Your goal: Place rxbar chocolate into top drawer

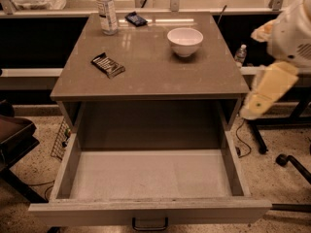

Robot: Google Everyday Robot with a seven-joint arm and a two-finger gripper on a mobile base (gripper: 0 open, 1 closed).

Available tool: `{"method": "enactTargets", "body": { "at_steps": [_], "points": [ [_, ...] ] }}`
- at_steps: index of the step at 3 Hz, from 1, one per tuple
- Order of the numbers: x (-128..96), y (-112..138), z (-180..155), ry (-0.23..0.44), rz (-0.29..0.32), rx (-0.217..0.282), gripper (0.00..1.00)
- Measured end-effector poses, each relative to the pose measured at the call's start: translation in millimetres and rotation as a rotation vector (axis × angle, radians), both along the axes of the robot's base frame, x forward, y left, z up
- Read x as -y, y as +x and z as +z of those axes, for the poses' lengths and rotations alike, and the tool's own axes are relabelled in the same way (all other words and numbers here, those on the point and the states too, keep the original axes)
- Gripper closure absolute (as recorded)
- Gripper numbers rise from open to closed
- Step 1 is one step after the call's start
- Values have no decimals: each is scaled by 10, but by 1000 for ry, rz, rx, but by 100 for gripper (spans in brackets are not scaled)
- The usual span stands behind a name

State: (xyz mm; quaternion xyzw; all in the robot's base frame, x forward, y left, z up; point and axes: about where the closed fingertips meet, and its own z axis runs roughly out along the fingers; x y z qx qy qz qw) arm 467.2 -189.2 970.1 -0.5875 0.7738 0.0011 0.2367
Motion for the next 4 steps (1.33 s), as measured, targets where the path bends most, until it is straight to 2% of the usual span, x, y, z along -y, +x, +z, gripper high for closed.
{"method": "enactTargets", "body": {
  "at_steps": [1, 2, 3, 4],
  "points": [
    [-404, 330, -412, 215, 65, 22, 0],
    [-961, 656, -520, 446, 154, 112, 0],
    [-1355, 1059, -384, 625, 181, 245, 0],
    [-1417, 1245, -284, 649, 154, 318, 0]
  ]
}}
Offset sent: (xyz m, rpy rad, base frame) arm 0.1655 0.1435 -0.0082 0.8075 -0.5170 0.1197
